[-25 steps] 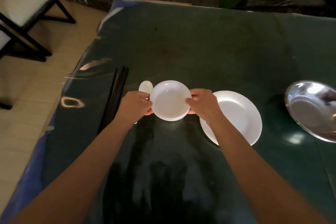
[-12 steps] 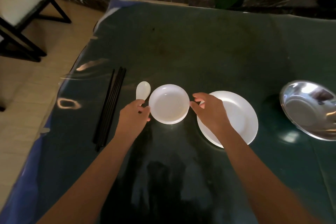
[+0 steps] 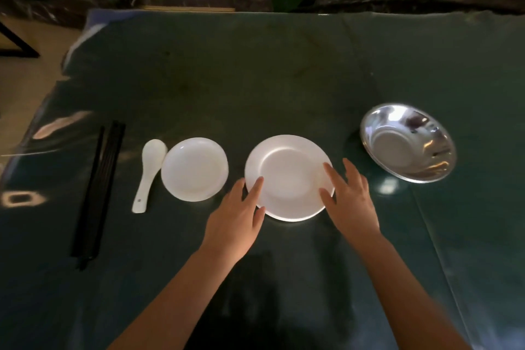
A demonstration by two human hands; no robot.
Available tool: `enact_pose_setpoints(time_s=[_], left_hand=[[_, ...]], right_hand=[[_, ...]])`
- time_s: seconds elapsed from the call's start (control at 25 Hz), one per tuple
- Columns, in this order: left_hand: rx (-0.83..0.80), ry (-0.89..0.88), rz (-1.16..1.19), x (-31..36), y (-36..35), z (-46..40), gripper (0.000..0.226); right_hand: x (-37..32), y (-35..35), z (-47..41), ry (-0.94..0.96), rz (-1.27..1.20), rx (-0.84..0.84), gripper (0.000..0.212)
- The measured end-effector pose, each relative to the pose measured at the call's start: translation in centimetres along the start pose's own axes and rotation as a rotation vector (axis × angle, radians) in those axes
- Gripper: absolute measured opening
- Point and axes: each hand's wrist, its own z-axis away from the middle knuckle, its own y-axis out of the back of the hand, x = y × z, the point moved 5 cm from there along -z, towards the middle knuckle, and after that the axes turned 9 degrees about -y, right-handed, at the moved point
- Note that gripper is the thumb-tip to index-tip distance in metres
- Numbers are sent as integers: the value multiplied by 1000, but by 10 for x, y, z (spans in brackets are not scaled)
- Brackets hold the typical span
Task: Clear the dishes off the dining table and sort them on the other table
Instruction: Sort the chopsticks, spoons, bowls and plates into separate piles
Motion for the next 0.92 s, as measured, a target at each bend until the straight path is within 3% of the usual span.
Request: enact_pose_setpoints(time_s=[0.12,0.24,0.36,0.92], left_hand=[[-1,17,46,-2,-7,-6,61],[-12,10,202,1,-13,-7,75],[65,47,183,2,-12,-8,77],[122,47,153,-2,-12,-69,69]], right_hand=[[-1,-8,-3,104,-100,-52,42],[6,-8,-6,-32,-378,-51,37],[12,-12,-8,-141,-529,-34,35],[6,2,-63,-124,-520,-24,38]])
